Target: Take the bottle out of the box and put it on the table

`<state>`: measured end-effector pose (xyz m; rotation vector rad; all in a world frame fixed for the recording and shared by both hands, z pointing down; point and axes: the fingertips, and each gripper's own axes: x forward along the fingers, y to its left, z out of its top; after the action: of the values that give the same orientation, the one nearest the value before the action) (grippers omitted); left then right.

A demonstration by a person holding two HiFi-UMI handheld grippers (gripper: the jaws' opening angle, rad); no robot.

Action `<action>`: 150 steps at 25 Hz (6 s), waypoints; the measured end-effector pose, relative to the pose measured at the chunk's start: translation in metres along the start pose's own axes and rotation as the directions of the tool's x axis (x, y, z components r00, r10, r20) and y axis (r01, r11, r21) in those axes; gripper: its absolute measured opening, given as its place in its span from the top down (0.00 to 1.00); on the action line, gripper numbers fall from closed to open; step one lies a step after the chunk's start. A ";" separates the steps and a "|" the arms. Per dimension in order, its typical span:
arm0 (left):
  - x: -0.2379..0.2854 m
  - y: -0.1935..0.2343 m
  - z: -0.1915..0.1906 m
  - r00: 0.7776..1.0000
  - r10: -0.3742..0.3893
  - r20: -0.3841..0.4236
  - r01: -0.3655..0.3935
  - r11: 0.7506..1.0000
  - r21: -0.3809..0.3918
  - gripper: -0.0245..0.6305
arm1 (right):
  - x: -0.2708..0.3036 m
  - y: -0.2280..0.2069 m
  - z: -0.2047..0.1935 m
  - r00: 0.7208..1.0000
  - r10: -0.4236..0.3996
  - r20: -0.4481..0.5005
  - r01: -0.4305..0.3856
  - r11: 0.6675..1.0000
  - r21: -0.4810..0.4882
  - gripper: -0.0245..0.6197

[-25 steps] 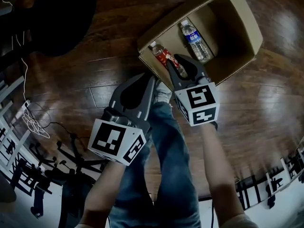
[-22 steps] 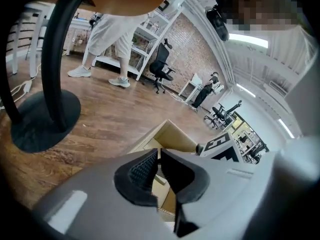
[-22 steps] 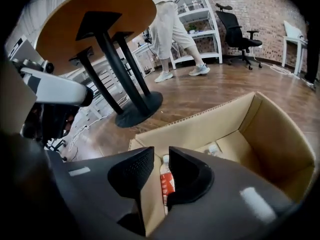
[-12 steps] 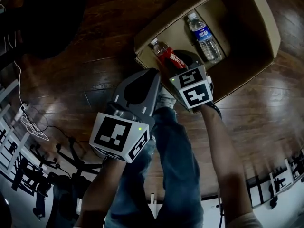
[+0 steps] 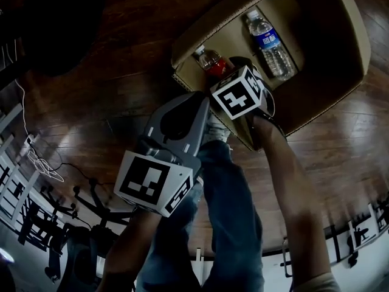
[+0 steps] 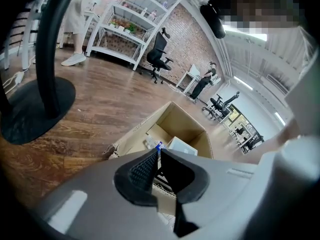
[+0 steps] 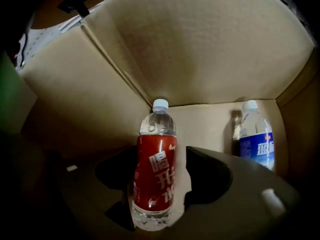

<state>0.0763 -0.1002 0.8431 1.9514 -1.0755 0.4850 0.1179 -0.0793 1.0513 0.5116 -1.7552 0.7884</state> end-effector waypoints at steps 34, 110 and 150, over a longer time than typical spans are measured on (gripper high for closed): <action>-0.062 -0.047 0.059 1.000 -0.001 0.022 0.001 1.000 0.008 0.96 | -0.129 -0.015 0.039 0.952 -0.122 0.280 0.050 0.966 0.253 0.51; -0.717 -0.088 0.284 0.612 0.300 0.732 -0.257 0.950 -0.175 0.96 | -0.730 0.520 0.353 0.469 0.111 0.876 0.232 0.942 -0.244 0.49; -0.683 0.054 0.368 0.611 0.449 0.652 -0.385 0.888 -0.251 0.96 | -0.639 0.507 0.509 0.450 0.221 0.865 0.258 0.896 -0.362 0.46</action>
<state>-0.3704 -0.0707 0.2072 1.8206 -2.0379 -0.1106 -0.3623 -0.1283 0.2205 0.6911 -2.8349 -0.0455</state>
